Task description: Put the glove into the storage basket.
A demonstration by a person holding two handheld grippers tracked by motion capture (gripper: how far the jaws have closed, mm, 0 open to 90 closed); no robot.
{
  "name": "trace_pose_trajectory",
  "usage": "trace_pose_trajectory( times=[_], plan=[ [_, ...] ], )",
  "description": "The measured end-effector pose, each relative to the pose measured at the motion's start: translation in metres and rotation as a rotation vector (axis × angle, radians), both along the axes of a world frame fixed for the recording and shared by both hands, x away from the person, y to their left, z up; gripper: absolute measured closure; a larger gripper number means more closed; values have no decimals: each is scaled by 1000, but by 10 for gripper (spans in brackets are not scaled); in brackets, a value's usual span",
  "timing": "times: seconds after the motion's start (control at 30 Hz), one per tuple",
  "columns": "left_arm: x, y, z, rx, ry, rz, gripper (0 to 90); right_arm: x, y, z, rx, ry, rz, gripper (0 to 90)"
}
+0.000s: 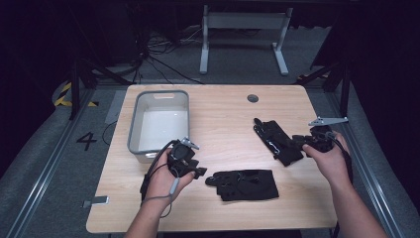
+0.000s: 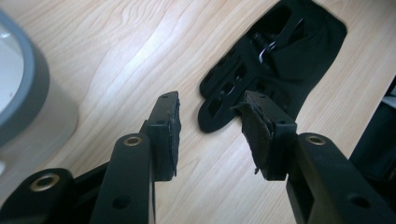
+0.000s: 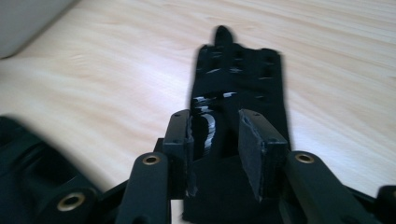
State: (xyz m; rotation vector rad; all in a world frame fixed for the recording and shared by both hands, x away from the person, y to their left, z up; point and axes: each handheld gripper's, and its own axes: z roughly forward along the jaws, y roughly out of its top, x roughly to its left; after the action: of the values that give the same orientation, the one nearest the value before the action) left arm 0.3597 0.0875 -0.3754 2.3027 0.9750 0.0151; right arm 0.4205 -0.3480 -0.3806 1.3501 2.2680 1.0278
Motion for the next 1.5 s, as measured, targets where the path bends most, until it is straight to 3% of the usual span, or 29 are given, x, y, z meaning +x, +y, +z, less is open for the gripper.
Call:
trace_pose_trajectory(
  times=[0.17, 0.43, 0.57, 0.87, 0.97, 1.13, 1.37, 1.4, 1.5],
  plan=[
    [-6, 11, -1, 8, 5, 29, 570, 18, 3, -14, -66, 15, -50, 658],
    [-13, 18, -5, 15, 15, 57, 565, 39, -9, -37, -78, 82, -93, 680],
    [-13, 18, -7, 19, 21, 53, 564, 42, -12, -43, -83, 55, -123, 684],
    [-13, 20, -8, 18, 24, 54, 563, 50, -18, -61, -93, 116, -137, 633],
    [-13, 20, -8, 18, 27, 54, 561, 50, -19, -63, -84, 112, -136, 639],
    [-11, 18, -11, 21, 33, 47, 562, 49, -15, -62, -96, 101, -83, 837],
    [-11, 18, -10, 15, 35, 42, 562, 44, -13, -53, -124, 36, -45, 863],
    [-11, 18, -10, 14, 35, 41, 562, 40, -11, -46, -133, -3, -26, 864],
    [-10, 17, -10, 14, 33, 39, 562, 36, -8, -38, -138, -34, -3, 864]
  ],
)
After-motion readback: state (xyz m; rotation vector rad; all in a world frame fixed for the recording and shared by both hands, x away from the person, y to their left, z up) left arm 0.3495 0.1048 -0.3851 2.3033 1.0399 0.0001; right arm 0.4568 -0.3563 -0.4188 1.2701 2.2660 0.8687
